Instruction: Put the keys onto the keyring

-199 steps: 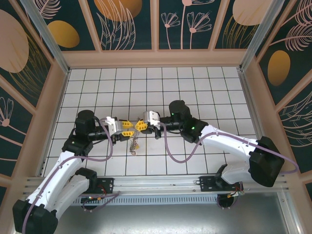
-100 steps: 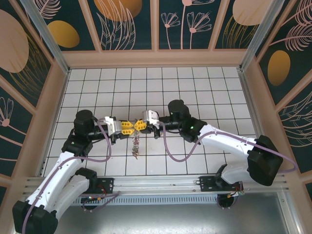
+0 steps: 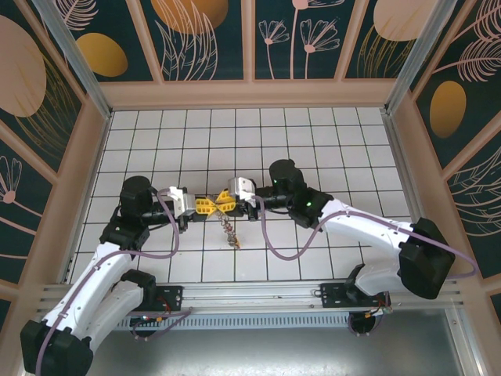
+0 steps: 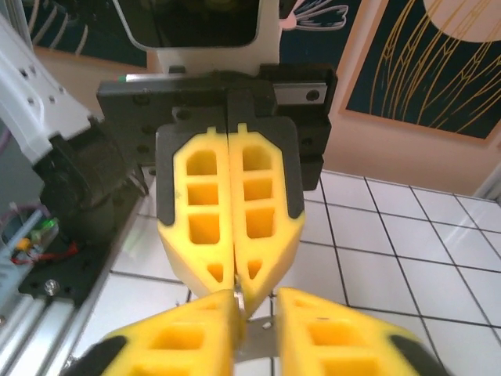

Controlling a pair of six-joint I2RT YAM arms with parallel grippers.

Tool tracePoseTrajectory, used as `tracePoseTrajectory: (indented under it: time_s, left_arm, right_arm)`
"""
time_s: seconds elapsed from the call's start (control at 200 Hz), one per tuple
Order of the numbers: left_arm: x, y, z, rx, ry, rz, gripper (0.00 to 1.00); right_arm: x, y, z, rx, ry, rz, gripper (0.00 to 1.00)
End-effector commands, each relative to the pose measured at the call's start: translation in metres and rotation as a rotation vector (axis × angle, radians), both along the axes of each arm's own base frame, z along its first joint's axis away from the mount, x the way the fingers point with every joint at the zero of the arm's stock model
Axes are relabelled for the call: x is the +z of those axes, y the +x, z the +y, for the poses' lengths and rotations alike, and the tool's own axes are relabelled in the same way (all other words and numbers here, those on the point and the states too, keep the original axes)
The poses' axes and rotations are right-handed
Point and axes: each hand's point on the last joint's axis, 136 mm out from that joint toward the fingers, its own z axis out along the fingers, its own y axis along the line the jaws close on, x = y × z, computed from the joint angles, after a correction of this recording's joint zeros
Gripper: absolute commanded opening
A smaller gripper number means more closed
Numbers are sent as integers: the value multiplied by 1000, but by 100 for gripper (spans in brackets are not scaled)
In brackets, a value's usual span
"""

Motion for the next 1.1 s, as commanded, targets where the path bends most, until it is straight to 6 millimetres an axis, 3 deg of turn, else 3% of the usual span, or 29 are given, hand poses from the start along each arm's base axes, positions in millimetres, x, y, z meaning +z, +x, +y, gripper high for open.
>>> tracePoseTrajectory:
  time_s: [0.0, 0.265, 0.48, 0.641, 0.756, 0.931, 1.096]
  left_arm:
    - [17, 1, 1, 6, 10, -97, 0]
    - [-1, 6, 5, 24, 119, -75, 0]
    - [-7, 8, 7, 30, 152, -79, 0]
    - [-1, 6, 2, -3, 104, -80, 0]
    - [4, 6, 0, -17, 67, -82, 0]
    - [1, 1, -2, -55, 56, -134, 0]
    - [11, -4, -3, -55, -32, -182, 0]
  right_arm:
    - [15, -3, -10, -1, -48, -87, 30]
    - [-5, 6, -26, -68, -244, -130, 35]
    - [-4, 13, -15, -107, -259, -105, 35]
    - [4, 6, -4, -62, -189, -59, 35]
    - [-3, 5, 0, -47, -198, -49, 34]
    - [-5, 5, -6, -53, -186, -34, 38]
    - [0, 0, -11, -59, -147, -34, 38]
